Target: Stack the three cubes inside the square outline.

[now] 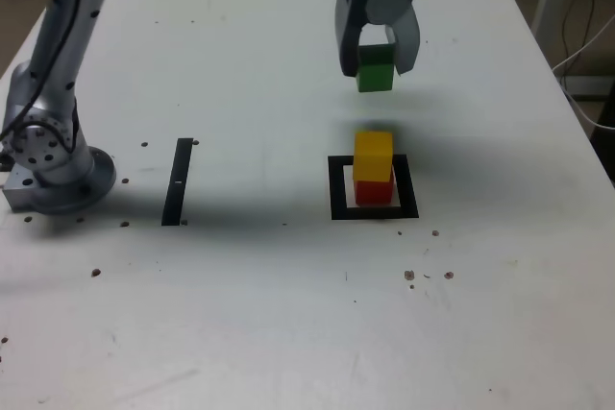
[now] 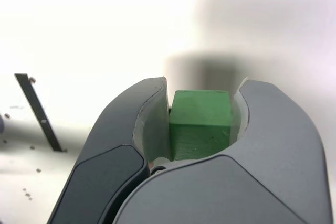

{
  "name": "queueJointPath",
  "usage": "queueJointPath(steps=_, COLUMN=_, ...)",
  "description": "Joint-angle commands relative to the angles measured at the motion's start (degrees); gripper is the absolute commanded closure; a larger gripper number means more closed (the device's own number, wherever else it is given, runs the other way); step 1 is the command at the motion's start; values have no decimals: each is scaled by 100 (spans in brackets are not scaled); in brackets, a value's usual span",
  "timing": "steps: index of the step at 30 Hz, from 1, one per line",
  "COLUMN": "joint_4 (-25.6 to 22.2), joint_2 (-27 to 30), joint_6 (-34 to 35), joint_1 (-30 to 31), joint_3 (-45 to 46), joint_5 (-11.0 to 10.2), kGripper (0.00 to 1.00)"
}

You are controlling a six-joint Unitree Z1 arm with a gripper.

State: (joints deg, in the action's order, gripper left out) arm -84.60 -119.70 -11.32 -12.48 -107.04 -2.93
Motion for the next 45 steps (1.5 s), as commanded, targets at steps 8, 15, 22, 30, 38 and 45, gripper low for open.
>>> queueJointPath(steps=8, joint_4=-12, joint_2=536, joint_6=214, joint_1=534, joint_3=337, joint_5=186, kGripper=73)
queueJointPath(steps=15, joint_4=-19, joint_2=643, joint_6=446, joint_1=941, joint_3=408, joint_5=263, kGripper=73)
queueJointPath(steps=22, joint_4=6, joint_2=626, joint_6=657, joint_1=1295, joint_3=469, joint_5=325, kGripper=73)
queueJointPath(steps=30, joint_4=98, joint_2=597, joint_6=807, joint_1=1519, joint_3=575, joint_5=337, kGripper=73)
queueJointPath(steps=38, joint_4=329, joint_2=534, joint_6=831, joint_1=1556, joint_3=724, joint_5=351, kGripper=70)
queueJointPath(steps=45, joint_4=564, joint_2=526, joint_6=807, joint_1=1556, joint_3=861, joint_5=338, kGripper=4)
